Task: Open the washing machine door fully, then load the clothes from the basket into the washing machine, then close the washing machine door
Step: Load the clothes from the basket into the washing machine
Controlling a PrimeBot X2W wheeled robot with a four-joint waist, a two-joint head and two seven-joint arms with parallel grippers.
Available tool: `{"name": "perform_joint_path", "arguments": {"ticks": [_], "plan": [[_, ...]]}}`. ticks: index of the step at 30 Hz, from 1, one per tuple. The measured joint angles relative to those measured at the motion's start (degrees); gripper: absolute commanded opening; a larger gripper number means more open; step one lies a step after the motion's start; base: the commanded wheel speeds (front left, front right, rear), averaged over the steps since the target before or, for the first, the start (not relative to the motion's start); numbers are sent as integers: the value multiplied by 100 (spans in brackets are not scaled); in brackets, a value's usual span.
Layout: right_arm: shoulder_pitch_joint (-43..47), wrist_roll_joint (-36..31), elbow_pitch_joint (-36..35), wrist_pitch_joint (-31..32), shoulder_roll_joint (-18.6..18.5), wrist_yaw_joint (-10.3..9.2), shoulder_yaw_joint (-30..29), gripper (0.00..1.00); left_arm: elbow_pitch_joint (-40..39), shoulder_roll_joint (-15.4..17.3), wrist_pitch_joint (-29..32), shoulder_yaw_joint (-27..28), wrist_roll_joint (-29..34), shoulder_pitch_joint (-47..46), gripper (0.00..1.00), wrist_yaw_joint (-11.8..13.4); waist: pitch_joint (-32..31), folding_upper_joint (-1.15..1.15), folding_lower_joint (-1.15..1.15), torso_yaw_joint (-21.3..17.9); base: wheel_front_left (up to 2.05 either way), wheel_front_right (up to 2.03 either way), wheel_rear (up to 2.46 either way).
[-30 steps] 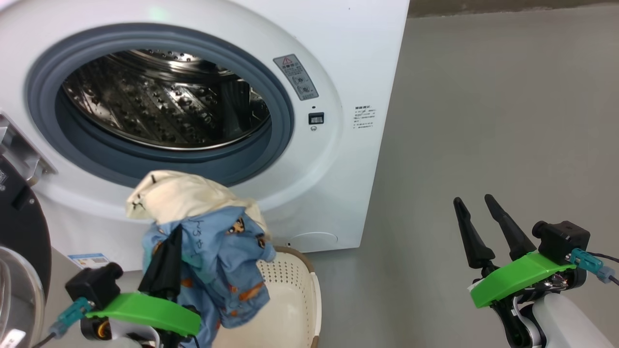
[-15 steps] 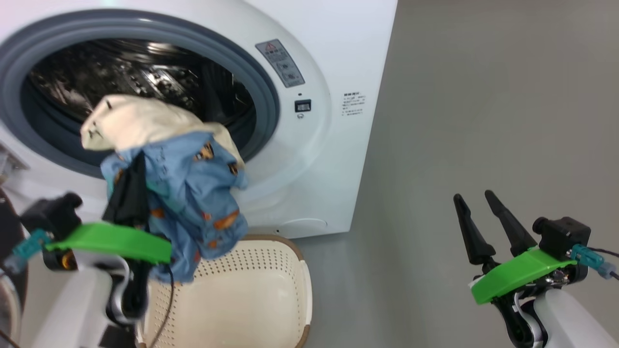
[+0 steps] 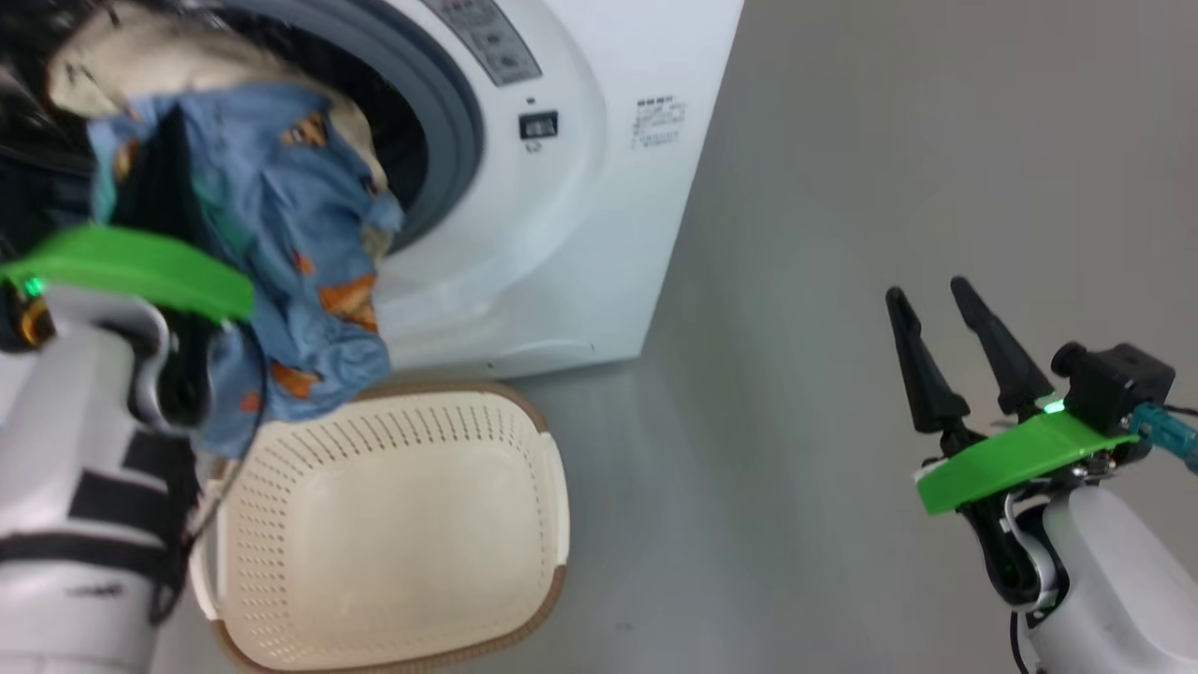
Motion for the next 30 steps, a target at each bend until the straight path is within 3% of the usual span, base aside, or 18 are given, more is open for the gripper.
{"name": "perform_joint_path", "arguments": {"ticks": [11, 21, 24, 30], "plan": [[-269, -119, -249, 0, 237, 0, -178, 100, 982, 328, -64, 29, 60, -1425, 0, -60, 1024, 0, 0, -312, 0, 0, 0], [-350, -337, -434, 0, 330, 0, -345, 100, 1089, 556, -96, 214, 350, -2264, 0, -68, 1757, 0, 0, -611, 0, 0, 0], [-350, -354, -477, 0, 350, 0, -386, 100, 850, 583, -96, 382, 589, -2422, 0, -67, 1961, 0, 0, -691, 0, 0, 0], [-388, -399, -538, 0, 431, 0, -423, 100, -457, 519, -98, 1239, 1408, -2521, 0, -38, 2265, 0, 0, -810, 0, 0, 0]]}}
